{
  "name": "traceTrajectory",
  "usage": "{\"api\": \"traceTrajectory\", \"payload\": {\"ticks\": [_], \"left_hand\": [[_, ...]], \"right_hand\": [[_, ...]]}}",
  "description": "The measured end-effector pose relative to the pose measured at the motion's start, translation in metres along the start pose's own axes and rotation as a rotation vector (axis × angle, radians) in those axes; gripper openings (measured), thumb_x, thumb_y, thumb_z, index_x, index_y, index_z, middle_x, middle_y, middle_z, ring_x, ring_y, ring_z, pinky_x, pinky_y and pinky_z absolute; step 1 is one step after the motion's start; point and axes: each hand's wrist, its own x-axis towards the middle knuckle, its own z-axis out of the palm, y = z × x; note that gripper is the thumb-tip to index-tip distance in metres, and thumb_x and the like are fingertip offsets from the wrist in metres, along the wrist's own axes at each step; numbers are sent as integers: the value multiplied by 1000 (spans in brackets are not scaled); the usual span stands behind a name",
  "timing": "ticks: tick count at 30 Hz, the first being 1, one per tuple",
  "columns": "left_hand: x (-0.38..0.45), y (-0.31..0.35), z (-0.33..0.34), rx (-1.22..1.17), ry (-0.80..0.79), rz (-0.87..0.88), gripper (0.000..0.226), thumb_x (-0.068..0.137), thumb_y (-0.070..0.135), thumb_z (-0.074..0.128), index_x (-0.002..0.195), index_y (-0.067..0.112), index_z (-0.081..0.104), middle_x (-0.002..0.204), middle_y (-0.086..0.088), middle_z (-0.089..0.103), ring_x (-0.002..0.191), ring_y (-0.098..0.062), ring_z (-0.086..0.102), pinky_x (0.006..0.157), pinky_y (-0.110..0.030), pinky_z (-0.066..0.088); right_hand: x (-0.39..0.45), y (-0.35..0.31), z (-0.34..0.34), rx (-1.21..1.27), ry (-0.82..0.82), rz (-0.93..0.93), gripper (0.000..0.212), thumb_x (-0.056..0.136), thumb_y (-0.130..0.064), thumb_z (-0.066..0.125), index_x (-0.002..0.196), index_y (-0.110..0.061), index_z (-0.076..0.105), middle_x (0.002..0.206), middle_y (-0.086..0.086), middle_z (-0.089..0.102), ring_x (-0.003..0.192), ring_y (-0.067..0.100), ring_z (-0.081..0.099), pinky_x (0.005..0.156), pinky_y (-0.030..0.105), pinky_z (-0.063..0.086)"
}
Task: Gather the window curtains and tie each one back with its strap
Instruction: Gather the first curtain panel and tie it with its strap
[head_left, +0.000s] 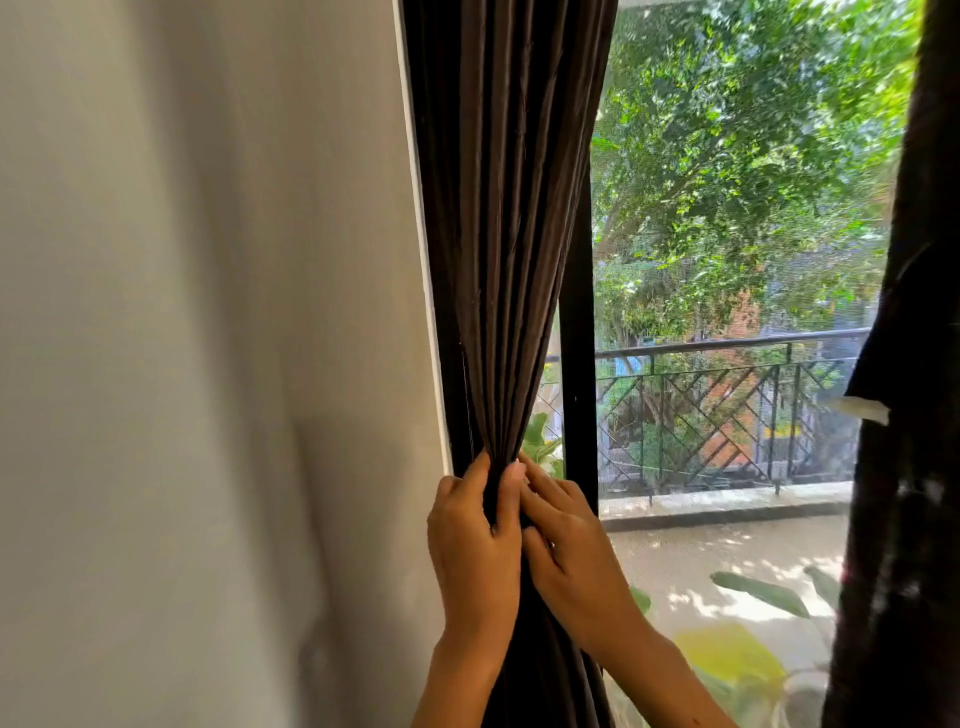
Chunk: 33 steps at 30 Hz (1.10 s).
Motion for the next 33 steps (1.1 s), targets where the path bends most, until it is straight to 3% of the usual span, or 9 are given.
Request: {"api": "traceTrajectory", "payload": {"ticks": [5,8,11,14,17,20,23,27,33], "left_hand": [[16,-8,0,44,-12,-28,36,86,39,60,111,14,68,93,3,70,85,-14,66,77,-33,57],[25,-16,-3,-72,-104,-72,27,86,31,64,106,13,69,94,3,72,90,-11,67,83,-37,56],[31,-6,-8,-315,-264,-171,16,85,13,66,101,15,70,95,4,74,91,-11,70,81,-28,56],[35,-3,-16,-423,-389,-216,22,85,9,64,107,12,69,98,1,74,93,-15,70,77,-21,55],[31,-6,-14,-304,-231,-200,19,77,16,74,97,16,72,90,3,75,85,-17,71,75,-26,57],[18,3,-2,-128,87,-196,32,60,26,87,81,23,64,75,8,70,65,-8,68,60,-18,55],[8,12,2,-39,161,-83,30,62,17,86,73,24,59,70,10,65,62,-2,66,57,-9,50],[0,19,-7,-78,-65,-24,39,62,13,84,84,40,66,80,16,72,80,1,68,70,-12,54],[-1,36,-8,-135,-54,-54,20,69,31,74,87,38,68,78,25,71,78,4,68,70,-8,50]], "right_hand": [[-5,7,-16,100,9,-33,53,85,-27,37,135,-40,46,142,-26,43,115,-4,45,91,7,37],[9,27,-32,101,198,48,34,91,-27,51,124,-31,55,125,-17,57,115,5,54,92,27,48],[27,36,-45,155,-43,66,39,92,-25,55,127,-24,37,128,-16,50,124,0,47,102,29,43],[37,39,-55,238,-156,88,33,89,-15,64,117,-15,47,103,-21,62,101,3,63,88,26,52],[34,26,-64,111,136,63,24,72,-19,82,78,-23,59,72,-15,66,62,2,64,57,12,46],[34,6,-69,194,173,147,19,66,-19,85,62,-21,66,59,-11,66,51,8,62,52,16,45],[41,-2,-68,576,103,313,7,71,-8,80,70,-5,74,67,11,72,65,26,70,60,32,56],[34,-4,-62,895,126,468,13,80,0,68,92,3,72,84,20,73,79,25,72,67,23,57],[23,1,-45,577,102,271,40,90,8,49,107,-21,72,105,-8,71,101,3,65,90,20,51]]}}
